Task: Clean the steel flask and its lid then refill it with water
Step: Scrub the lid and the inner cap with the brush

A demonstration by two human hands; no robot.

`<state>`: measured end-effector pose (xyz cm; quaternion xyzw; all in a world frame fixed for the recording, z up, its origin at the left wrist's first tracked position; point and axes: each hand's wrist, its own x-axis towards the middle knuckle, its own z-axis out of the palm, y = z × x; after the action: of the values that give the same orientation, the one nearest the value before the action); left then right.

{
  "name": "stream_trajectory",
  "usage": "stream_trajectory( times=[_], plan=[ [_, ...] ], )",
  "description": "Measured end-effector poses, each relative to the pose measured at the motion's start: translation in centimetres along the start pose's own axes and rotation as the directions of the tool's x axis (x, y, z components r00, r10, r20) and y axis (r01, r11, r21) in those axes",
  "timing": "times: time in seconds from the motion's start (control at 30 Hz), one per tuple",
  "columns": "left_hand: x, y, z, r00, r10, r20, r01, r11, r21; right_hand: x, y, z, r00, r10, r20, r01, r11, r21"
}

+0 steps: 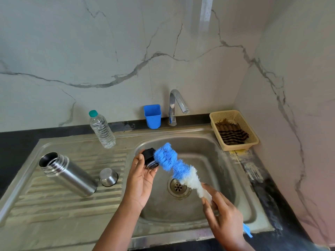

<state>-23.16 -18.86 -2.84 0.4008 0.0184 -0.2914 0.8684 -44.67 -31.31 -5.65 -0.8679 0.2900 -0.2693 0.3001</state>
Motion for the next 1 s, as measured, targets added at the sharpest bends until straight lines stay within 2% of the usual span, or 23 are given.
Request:
stream_trajectory(
  times=[0.17, 0.37, 0.57, 0.63, 0.73, 0.8, 0.83, 0.9, 0.93, 0.97, 1.0],
  plan=[
    [-0.3, -0.2, 0.3, 0.997, -0.019, 0.069, 0.018, 1.0, 0.013, -0.3, 0.2, 0.1, 0.983, -0.183, -0.002, 0.183, 0.981, -0.06],
    [0.1, -0.3, 0.2, 0.997, 0.028, 0.074, -0.02, 0.994, -0.109, -0.7, -0.3, 0.4, 0.995, 0.099, -0.027, -0.099, 0.995, 0.006],
    [0.1, -0.8, -0.1, 0.997, 0.025, 0.067, -0.019, 0.996, -0.091, -0.9, -0.3, -0.4, 0.999, 0.047, 0.016, -0.047, 0.998, 0.045],
    [0.1, -0.9, 0.0, 0.998, 0.022, 0.057, -0.018, 0.997, -0.071, -0.7, -0.3, -0.2, 0.999, 0.041, 0.023, -0.041, 0.999, 0.01],
    [0.2, -1.1, -0.3, 1.0, -0.003, 0.003, 0.003, 1.0, -0.005, -0.2, 0.1, 0.3, 0.983, 0.18, 0.017, -0.178, 0.979, -0.096],
    [0.3, -1.5, -0.6, 0.998, 0.011, -0.069, -0.001, 0.989, 0.147, 0.1, 0.8, 0.4, 0.961, 0.273, 0.034, -0.265, 0.952, -0.152],
    [0.3, -1.8, -0.7, 0.994, 0.067, -0.091, -0.043, 0.968, 0.246, 0.2, 1.0, 0.3, 0.953, 0.299, 0.049, -0.287, 0.943, -0.17],
    [0.4, -2.3, -1.3, 0.956, 0.288, -0.063, -0.225, 0.85, 0.476, 0.3, 1.1, -0.2, 0.943, 0.326, 0.067, -0.307, 0.93, -0.2],
    [0.6, -2.7, -1.9, 0.911, 0.412, 0.02, -0.332, 0.705, 0.626, 0.3, 1.1, -0.4, 0.941, 0.332, 0.069, -0.312, 0.927, -0.207],
    [1.0, -3.2, -2.7, 0.872, 0.467, 0.146, -0.397, 0.503, 0.767, 0.4, 1.1, -0.4, 0.939, 0.338, 0.069, -0.317, 0.924, -0.212],
    [1.1, -3.9, -3.4, 0.865, 0.429, 0.26, -0.405, 0.293, 0.866, 0.4, 1.1, -0.4, 0.936, 0.343, 0.071, -0.321, 0.922, -0.218]
  ],
)
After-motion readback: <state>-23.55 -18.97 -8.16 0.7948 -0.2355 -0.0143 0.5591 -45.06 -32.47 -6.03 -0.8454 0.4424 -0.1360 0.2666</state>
